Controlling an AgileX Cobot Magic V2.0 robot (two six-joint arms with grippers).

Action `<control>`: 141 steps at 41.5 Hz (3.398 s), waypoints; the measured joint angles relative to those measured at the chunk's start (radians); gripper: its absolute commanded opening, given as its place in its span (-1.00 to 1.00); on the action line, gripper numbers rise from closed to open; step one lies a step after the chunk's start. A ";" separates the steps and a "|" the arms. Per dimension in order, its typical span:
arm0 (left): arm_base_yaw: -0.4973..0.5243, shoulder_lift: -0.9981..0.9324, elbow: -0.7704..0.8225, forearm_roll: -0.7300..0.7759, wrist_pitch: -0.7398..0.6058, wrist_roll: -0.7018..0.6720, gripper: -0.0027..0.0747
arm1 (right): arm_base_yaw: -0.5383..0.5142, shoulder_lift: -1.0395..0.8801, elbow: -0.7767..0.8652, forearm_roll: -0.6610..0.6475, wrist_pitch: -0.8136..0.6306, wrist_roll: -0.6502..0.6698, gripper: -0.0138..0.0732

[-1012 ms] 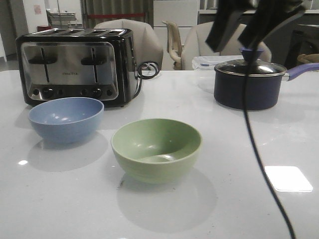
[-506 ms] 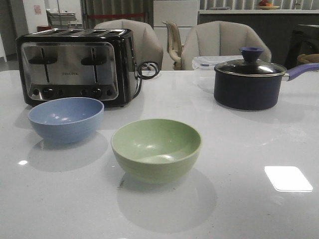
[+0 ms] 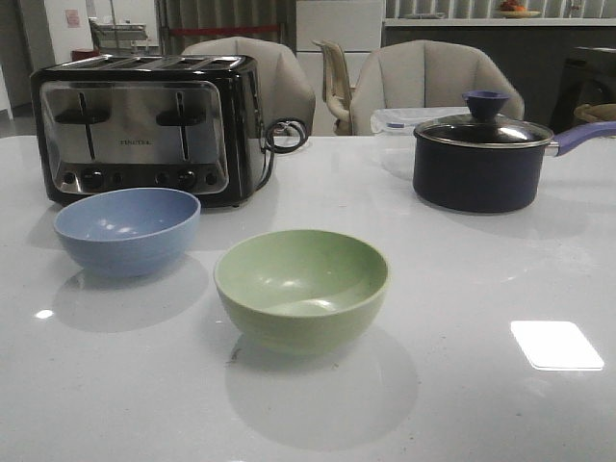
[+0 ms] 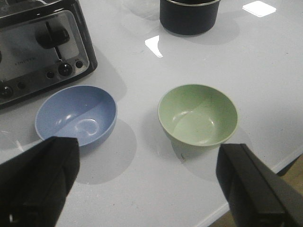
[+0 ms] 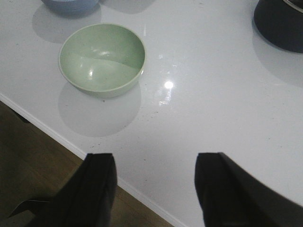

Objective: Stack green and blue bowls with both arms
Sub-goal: 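Open the right gripper and raise it away from the green bowl, then lower the left gripper onto the rim of the light blue bowl and grasp, then lift the blue bowl with the left gripper and lower it into the green bowl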

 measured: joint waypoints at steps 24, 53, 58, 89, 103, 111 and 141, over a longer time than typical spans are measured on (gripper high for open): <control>0.081 0.487 -0.364 0.101 0.339 -0.052 0.71 | 0.000 0.000 0.000 0.000 0.002 0.000 0.43; 0.367 1.119 -0.694 0.098 0.216 -0.060 0.71 | 0.000 0.000 0.000 0.000 0.002 -0.002 0.43; 0.367 1.193 -0.727 0.071 0.199 -0.060 0.71 | 0.000 0.000 0.000 0.000 0.002 -0.002 0.43; 0.367 1.326 -0.753 0.054 0.142 -0.060 -0.19 | 0.000 0.000 0.000 -0.002 0.003 0.000 0.43; 0.367 1.327 -0.755 0.038 0.137 -0.062 -0.67 | 0.000 0.000 0.000 -0.002 0.003 0.000 0.43; 0.367 1.325 -0.764 0.031 0.148 -0.062 -0.68 | 0.000 0.000 0.000 -0.002 0.003 0.000 0.43; 0.066 1.048 -0.787 -0.034 0.342 0.049 -0.68 | 0.000 0.000 0.000 -0.002 0.003 -0.003 0.43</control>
